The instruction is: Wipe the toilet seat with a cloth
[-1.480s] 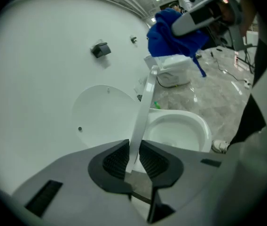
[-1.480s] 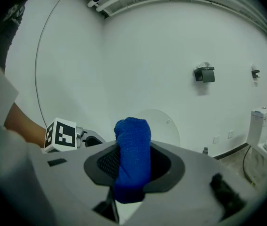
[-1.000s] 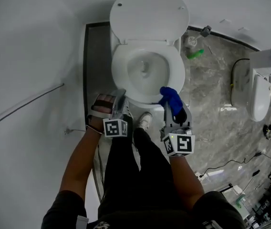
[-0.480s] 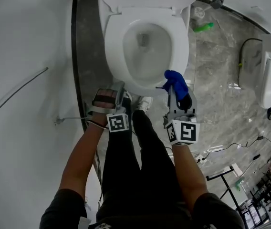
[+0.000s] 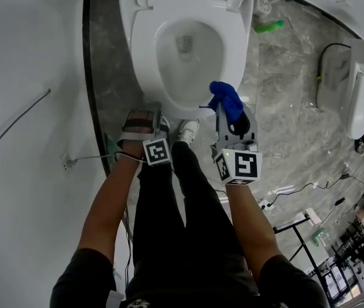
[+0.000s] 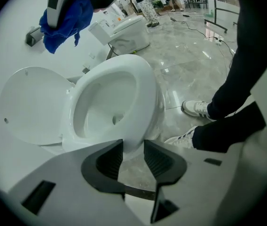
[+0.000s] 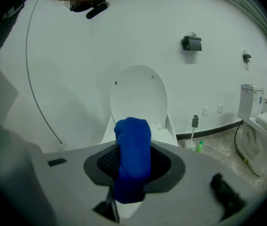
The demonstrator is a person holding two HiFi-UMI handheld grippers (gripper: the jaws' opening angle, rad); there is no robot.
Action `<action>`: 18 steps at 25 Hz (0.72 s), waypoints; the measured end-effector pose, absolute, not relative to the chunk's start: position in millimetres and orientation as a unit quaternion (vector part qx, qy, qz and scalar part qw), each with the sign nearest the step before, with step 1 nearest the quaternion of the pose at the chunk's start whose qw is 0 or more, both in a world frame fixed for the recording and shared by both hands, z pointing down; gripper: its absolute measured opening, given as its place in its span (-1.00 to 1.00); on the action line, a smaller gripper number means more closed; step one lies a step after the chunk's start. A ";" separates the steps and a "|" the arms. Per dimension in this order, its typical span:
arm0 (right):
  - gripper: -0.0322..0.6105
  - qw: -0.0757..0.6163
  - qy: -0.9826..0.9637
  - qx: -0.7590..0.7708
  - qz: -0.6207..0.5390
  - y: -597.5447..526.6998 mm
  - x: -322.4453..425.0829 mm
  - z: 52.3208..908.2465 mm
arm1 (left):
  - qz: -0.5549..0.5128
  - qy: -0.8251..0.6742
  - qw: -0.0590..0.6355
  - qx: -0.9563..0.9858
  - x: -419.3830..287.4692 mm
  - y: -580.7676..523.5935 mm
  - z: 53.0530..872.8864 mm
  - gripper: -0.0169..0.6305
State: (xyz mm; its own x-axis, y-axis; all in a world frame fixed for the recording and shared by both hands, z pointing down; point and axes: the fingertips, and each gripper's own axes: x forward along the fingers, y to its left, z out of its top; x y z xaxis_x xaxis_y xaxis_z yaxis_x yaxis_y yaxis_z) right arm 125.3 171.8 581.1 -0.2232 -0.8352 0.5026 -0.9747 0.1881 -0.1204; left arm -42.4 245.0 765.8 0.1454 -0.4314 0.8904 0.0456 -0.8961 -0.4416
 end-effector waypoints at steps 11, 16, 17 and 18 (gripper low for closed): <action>-0.57 0.190 -0.768 0.569 0.223 163.2 104.2 599.2 | -0.520 0.248 0.013 -0.817 -42.9 251.1 725.6 -0.52; -0.57 0.194 -0.785 0.545 0.221 131.7 76.8 606.7 | -0.365 0.406 -0.214 -0.810 -70.0 215.0 677.5 -0.63; -0.57 0.194 -0.789 0.541 0.219 122.8 69.9 607.0 | -0.330 0.438 -0.250 -0.798 -77.5 200.1 671.9 -0.72; -0.57 0.193 -0.793 0.536 0.215 113.1 62.9 607.3 | -0.298 0.466 -0.278 -0.785 -85.2 182.9 668.1 -0.81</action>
State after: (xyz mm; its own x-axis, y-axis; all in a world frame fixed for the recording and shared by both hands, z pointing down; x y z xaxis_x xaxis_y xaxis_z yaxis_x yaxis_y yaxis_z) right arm 62.9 113.1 607.3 -0.3502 -0.7674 0.5370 -0.9336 0.3322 -0.1340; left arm -85.2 182.9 668.1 0.3877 -0.5668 0.7269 -0.8981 -0.4098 0.1596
